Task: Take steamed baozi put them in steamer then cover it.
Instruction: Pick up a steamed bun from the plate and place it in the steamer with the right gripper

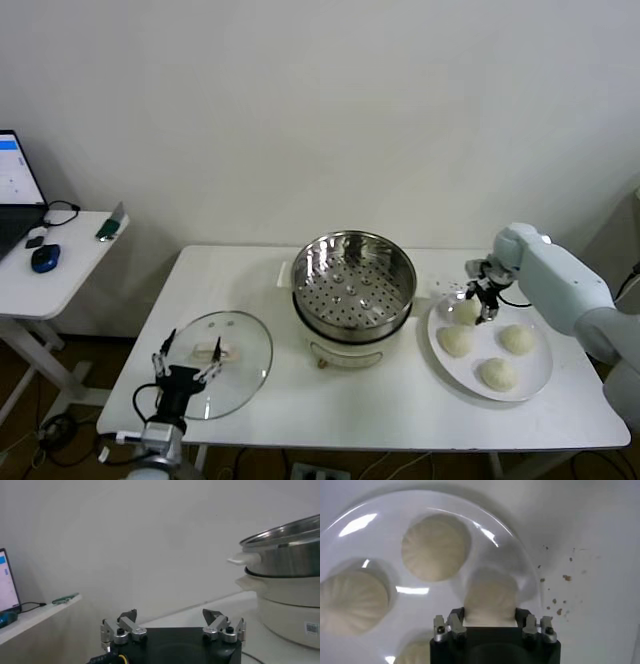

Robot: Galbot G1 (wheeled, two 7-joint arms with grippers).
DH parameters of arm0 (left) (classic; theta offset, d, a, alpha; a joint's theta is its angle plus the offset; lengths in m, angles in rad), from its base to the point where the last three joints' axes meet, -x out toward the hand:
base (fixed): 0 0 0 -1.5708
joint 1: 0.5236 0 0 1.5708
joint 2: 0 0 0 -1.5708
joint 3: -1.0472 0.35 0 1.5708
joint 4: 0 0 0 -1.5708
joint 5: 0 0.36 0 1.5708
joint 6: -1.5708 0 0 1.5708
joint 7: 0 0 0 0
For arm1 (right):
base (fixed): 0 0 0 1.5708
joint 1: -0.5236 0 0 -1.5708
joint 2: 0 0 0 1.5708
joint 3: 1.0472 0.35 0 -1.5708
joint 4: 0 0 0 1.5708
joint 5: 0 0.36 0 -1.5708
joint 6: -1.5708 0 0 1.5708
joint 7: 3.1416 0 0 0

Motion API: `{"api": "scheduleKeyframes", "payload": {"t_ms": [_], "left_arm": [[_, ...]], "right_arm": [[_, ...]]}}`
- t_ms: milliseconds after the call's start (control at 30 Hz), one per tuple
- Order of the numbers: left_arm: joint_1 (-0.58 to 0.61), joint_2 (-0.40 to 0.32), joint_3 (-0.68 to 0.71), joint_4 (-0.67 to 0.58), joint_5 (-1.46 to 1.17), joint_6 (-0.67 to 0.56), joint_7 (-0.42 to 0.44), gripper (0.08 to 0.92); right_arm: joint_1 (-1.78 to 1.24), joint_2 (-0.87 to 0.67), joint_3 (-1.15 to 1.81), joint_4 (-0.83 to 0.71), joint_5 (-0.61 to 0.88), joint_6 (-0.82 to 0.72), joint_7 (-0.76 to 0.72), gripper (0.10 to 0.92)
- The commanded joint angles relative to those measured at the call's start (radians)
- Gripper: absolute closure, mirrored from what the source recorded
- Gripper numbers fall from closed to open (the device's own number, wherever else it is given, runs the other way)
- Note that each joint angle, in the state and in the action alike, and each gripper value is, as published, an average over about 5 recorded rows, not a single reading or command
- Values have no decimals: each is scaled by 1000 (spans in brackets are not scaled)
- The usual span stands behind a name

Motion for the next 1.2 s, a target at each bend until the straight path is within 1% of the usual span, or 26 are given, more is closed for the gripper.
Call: {"api": "scheduleKeyframes", "payload": {"t_ms": [33,200,400,567,667,767,967,1067,1200], "left_arm": [[9,-2,-3,-7,0,-1,0,177],[19,-1,-6,-17,-2,-2,0,177],[30,-2,-7,-28,-3,-3,0,177],[40,-3,-5,-31,-5,-7,0,177],[44,-3,-5,-31,-6,-10,1,177],[49,-3,-4,-33,-6,-14,1,177],[69,1,-6,-51,-12,-14,1,177],[80,6,-8,-58,-17,-16,1,177],[86,7,-9,-60,-19,-18,1,177]], "right_arm": [[32,-4,-22,15,17,8,-1,370],[205,-15,-181,66,116,72,-41,372],[465,20,-407,140,256,175,-87,371],[612,78,-485,202,307,247,-117,367],[657,119,-505,263,311,282,-122,367],[671,165,-504,326,278,316,-117,369],[625,249,-501,445,144,385,-80,369],[571,286,-489,468,69,409,-60,367],[478,333,-444,451,-92,466,-25,369]]}}
